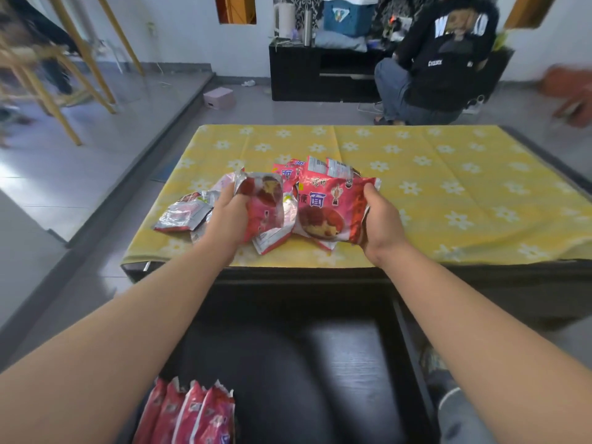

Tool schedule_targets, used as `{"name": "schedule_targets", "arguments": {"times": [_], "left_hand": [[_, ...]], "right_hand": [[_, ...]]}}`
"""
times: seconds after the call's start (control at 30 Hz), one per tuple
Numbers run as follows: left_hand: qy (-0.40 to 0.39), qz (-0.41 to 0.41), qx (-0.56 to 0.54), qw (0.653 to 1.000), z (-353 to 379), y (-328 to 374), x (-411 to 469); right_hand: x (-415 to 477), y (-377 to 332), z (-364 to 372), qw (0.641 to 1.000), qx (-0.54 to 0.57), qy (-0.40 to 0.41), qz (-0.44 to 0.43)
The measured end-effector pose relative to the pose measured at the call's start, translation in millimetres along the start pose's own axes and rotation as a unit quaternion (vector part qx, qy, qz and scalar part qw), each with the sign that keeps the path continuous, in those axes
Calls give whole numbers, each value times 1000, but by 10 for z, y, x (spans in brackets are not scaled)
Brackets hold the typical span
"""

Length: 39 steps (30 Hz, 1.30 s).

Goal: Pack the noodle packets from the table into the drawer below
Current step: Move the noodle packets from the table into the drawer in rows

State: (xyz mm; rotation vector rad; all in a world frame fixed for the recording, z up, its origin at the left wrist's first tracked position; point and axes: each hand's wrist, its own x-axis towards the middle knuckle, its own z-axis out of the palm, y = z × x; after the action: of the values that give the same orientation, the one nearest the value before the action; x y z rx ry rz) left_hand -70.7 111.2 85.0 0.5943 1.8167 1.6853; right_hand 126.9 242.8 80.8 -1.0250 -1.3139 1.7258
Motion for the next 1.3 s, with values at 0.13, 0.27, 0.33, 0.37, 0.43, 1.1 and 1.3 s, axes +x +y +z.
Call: {"name": "schedule_targets", "arguments": {"times": [0.13,0.27,0.33,0.37,0.43,1.1,1.3], "left_hand": [[-8,-86,-83,993,-161,-211,-325],[-34,-169,-162,972,-264,-367,-664],[-58,-198,-194,959,-307,-406,-828],[-75,-208,-189,957,-329,-421,-896],[-111,-213,-157,958,-353,-454,-1003],[-12,-143,-73,987,-990,-673,-1191],[-38,-110,-16,993,-931,-761,-1278]], "right_hand": [[-290,58,35,993,88,-21,74],[-556,151,90,986,61,-81,129],[-680,196,157,983,37,-109,140],[-736,218,199,983,16,-120,141],[-830,255,281,979,-21,-138,146],[-1116,263,87,989,-17,-132,69],[-1126,386,143,983,88,-135,92]]}}
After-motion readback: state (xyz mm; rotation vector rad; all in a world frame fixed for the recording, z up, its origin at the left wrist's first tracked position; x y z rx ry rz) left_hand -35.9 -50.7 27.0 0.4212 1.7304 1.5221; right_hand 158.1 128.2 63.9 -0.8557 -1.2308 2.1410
